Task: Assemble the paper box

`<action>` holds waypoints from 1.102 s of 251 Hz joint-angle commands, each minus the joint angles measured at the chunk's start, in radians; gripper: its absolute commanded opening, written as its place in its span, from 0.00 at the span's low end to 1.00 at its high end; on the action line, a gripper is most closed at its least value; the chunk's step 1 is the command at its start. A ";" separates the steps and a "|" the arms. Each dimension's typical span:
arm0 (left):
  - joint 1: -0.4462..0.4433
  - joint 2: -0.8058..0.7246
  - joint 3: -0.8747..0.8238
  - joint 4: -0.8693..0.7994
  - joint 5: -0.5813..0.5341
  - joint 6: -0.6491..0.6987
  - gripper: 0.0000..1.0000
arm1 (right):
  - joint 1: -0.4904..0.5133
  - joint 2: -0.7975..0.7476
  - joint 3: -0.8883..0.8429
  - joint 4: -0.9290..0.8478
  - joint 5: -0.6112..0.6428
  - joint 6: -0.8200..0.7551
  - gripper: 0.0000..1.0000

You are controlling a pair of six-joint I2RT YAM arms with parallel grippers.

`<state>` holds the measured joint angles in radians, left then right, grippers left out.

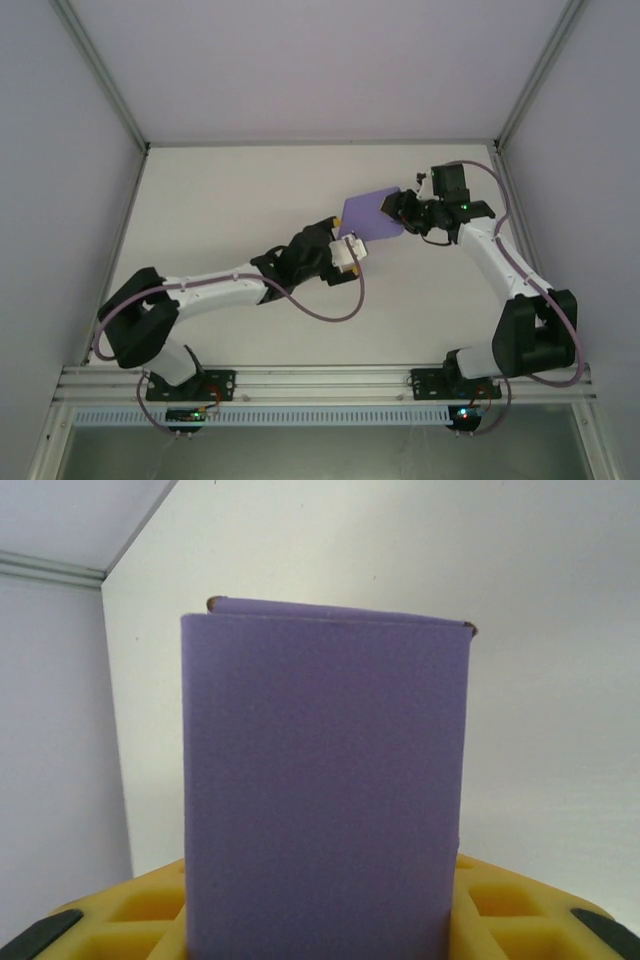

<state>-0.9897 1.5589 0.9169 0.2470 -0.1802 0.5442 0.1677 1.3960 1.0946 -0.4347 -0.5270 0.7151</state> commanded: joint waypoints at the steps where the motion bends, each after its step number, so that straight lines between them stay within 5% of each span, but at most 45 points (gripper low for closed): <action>1: -0.008 0.025 0.017 0.089 -0.112 0.136 1.00 | -0.007 0.007 0.003 0.007 -0.105 0.105 0.38; 56: -0.009 0.050 -0.020 0.215 -0.208 0.207 0.97 | -0.008 0.047 -0.002 -0.009 -0.234 0.204 0.37; 151: -0.010 0.087 -0.059 0.350 -0.304 0.348 0.61 | -0.017 0.065 0.014 -0.068 -0.300 0.227 0.40; 234: -0.012 0.075 -0.068 0.373 -0.305 0.364 0.36 | -0.017 0.050 0.043 -0.121 -0.280 0.153 0.56; 276: -0.010 0.036 -0.070 0.311 -0.287 0.357 0.33 | -0.019 0.031 0.040 -0.086 -0.287 0.146 0.65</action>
<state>-1.0035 1.6436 0.8520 0.5701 -0.4576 0.9047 0.1501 1.4601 1.1114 -0.4976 -0.7868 0.8951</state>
